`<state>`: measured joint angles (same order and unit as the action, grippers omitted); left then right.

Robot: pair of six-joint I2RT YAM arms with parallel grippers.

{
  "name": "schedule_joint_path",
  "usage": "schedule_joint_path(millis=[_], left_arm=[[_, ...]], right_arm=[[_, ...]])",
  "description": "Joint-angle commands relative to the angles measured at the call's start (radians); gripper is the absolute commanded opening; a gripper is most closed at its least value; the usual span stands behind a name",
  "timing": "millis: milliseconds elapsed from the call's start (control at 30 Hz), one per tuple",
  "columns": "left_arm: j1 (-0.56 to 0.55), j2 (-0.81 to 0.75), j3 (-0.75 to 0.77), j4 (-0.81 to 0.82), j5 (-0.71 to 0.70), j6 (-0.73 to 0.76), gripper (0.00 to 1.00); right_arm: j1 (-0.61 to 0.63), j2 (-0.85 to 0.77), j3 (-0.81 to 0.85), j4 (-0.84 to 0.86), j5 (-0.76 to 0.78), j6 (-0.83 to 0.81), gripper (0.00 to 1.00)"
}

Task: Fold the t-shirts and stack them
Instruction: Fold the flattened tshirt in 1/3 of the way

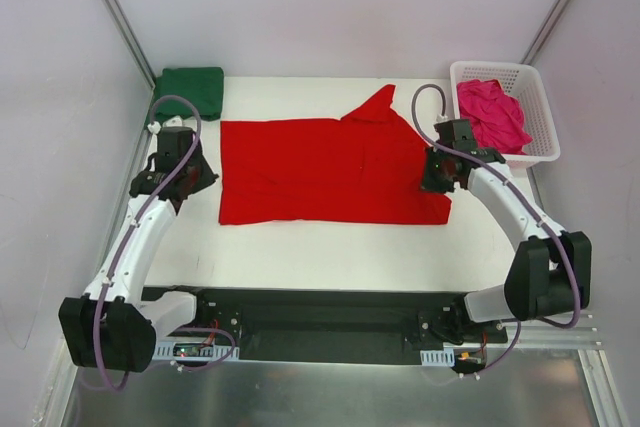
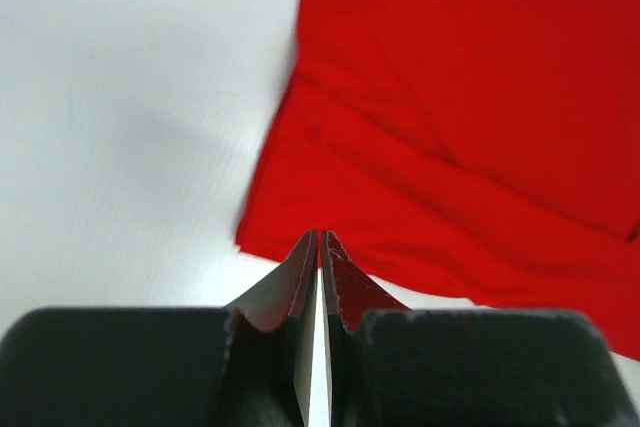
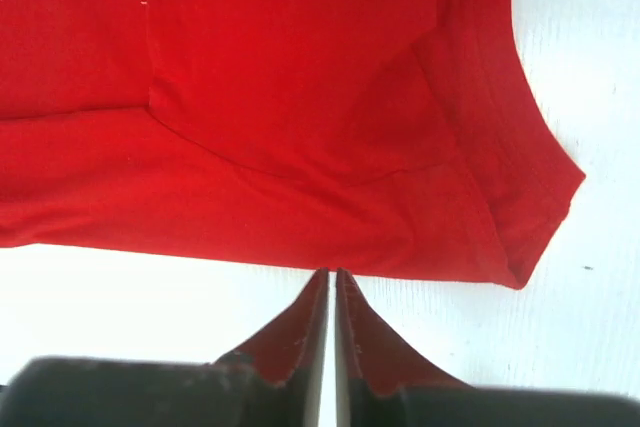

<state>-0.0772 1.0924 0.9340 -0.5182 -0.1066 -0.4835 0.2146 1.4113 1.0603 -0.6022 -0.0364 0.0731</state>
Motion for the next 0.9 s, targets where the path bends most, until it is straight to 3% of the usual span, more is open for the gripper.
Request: schedule_joint_path(millis=[0, 400, 867], left_arm=[[0.002, 0.047, -0.02, 0.047, 0.152, -0.006, 0.04], [-0.042, 0.176, -0.181, 0.317, 0.272, -0.082, 0.0], [-0.056, 0.343, -0.186, 0.409, 0.268, -0.079, 0.0]], right_arm=[[0.017, 0.035, 0.018, 0.041, -0.08, 0.005, 0.09], [0.071, 0.201, -0.022, 0.196, -0.129, 0.053, 0.06], [0.069, 0.291, -0.013, 0.168, -0.094, 0.039, 0.05]])
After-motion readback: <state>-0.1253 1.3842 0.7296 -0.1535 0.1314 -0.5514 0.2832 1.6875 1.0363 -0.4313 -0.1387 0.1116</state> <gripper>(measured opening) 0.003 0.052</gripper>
